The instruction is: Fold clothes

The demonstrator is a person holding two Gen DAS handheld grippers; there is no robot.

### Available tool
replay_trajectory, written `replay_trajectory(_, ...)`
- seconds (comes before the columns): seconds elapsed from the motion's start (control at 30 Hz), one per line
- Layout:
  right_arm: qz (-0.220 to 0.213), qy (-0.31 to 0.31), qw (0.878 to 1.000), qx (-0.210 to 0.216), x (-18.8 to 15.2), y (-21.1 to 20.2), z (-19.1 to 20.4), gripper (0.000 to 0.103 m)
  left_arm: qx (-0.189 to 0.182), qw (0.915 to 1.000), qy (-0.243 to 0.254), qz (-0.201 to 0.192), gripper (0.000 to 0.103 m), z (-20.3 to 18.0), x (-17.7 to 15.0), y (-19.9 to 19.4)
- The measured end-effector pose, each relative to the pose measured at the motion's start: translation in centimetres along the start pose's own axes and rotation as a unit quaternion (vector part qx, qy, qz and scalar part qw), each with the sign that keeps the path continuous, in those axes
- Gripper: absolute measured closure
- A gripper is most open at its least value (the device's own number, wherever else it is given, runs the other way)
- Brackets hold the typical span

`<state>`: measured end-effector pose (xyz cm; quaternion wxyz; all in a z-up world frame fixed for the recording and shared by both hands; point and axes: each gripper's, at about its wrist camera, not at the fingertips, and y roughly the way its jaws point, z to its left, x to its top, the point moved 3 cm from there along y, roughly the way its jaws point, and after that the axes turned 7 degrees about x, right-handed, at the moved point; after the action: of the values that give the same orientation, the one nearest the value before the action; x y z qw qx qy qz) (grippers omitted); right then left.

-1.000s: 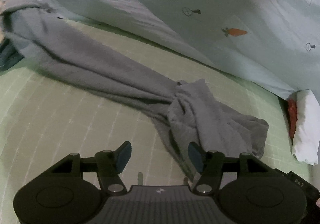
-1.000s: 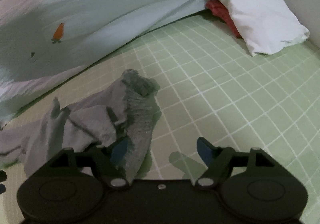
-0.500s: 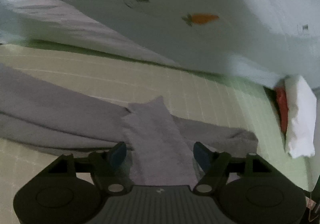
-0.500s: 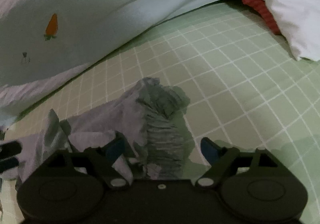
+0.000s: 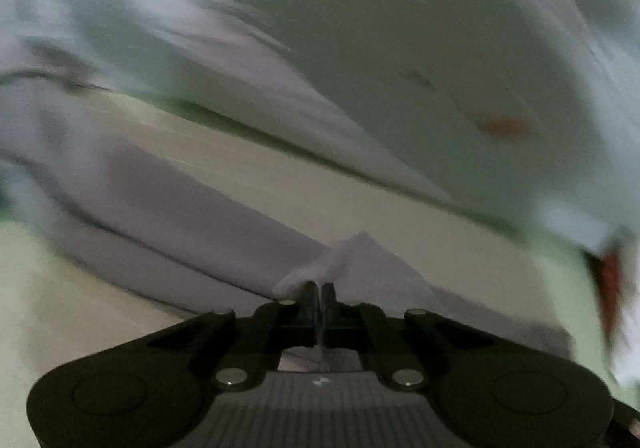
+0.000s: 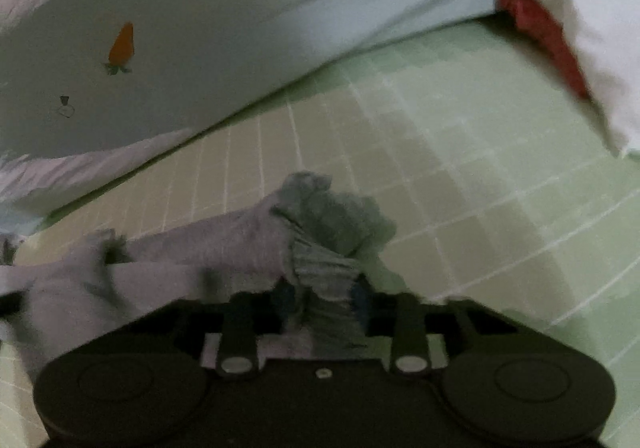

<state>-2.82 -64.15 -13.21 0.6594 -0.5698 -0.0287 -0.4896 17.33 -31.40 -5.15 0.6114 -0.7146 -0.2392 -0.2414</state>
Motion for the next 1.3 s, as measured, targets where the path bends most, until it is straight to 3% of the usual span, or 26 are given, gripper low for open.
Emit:
replay_trajectory(0.07,-0.018,0.002,1.0,-0.018,0.5,-0.8,-0.5,0.085,0.065,0.9972,-0.033,-0.014,0.101,4.6,0.6,-0.8)
replay_trajectory(0.13,-0.02,0.007,0.999,-0.025,0.5,-1.1,-0.5,0.085,0.125,0.9895,-0.069,-0.019,0.101,9.1,0.9,-1.4)
replay_trajectory(0.27,-0.023,0.017,0.999,-0.039,0.5,-1.7,-0.6,0.083,0.179,0.9764,-0.12,-0.001,0.096,13.6,-0.2,-1.9)
replay_trajectory(0.3,-0.023,0.02,0.999,-0.043,0.5,-1.8,-0.6,0.079,0.181,0.9752,-0.127,0.002,0.084,13.8,-0.5,-2.0)
replay_trajectory(0.33,-0.024,0.022,0.998,-0.046,0.5,-1.9,-0.6,0.068,0.178,0.9754,-0.13,0.007,0.076,13.7,-0.9,-2.0)
replay_trajectory(0.37,-0.025,0.025,0.998,-0.05,0.5,-2.1,-0.6,0.056,0.17,0.9766,-0.131,0.013,0.06,13.4,-1.3,-1.8)
replay_trajectory(0.4,-0.025,0.027,0.998,-0.053,0.5,-2.2,-0.6,0.052,0.16,0.9783,-0.13,0.018,0.05,12.9,-1.7,-1.5)
replay_trajectory(0.5,-0.009,0.037,0.998,-0.047,-0.5,-2.3,0.0,0.026,0.131,0.9844,-0.11,0.041,0.035,11.2,-3.0,-0.8)
replay_trajectory(0.53,-0.001,0.039,0.998,-0.045,-0.9,-2.0,0.2,0.02,0.124,0.9859,-0.101,0.052,0.032,10.5,-3.6,-0.4)
replay_trajectory(0.67,0.038,0.032,0.998,-0.044,-2.6,-1.0,1.3,0.019,0.104,0.9885,-0.065,0.089,0.029,8.2,-5.5,1.1)
replay_trajectory(0.9,0.076,0.0,0.996,-0.038,-4.5,0.0,3.5,0.011,0.062,0.9922,-0.025,0.106,0.019,5.3,-7.2,2.0)
replay_trajectory(1.03,0.093,-0.045,0.993,-0.061,-5.1,0.6,4.5,0.005,0.063,0.9907,0.003,0.121,0.02,4.3,-8.2,2.5)
replay_trajectory(1.07,0.095,-0.055,0.992,-0.064,-5.3,0.7,4.8,0.005,0.067,0.9903,0.006,0.122,0.024,4.3,-8.4,2.6)
replay_trajectory(1.13,0.093,-0.074,0.991,-0.06,-5.6,0.5,5.0,0.009,0.082,0.9893,0.017,0.119,0.043,4.3,-8.5,2.6)
replay_trajectory(1.17,0.087,-0.082,0.991,-0.061,-5.6,0.4,5.0,0.019,0.089,0.9887,0.022,0.118,0.06,4.4,-8.5,2.6)
replay_trajectory(1.2,0.08,-0.09,0.991,-0.06,-5.6,0.1,5.1,0.029,0.095,0.9881,0.026,0.118,0.088,4.5,-8.5,2.6)
replay_trajectory(1.23,0.07,-0.103,0.991,-0.054,-5.4,-0.2,5.0,0.054,0.098,0.9875,0.025,0.12,0.101,4.8,-8.3,2.6)
replay_trajectory(1.27,0.063,-0.114,0.99,-0.045,-5.0,-0.3,4.9,0.08,0.097,0.9876,0.016,0.123,0.099,5.4,-8.2,2.6)
replay_trajectory(1.3,0.058,-0.122,0.99,-0.049,-4.4,-0.4,4.6,0.09,0.09,0.9881,-0.004,0.125,0.099,6.1,-8.1,2.5)
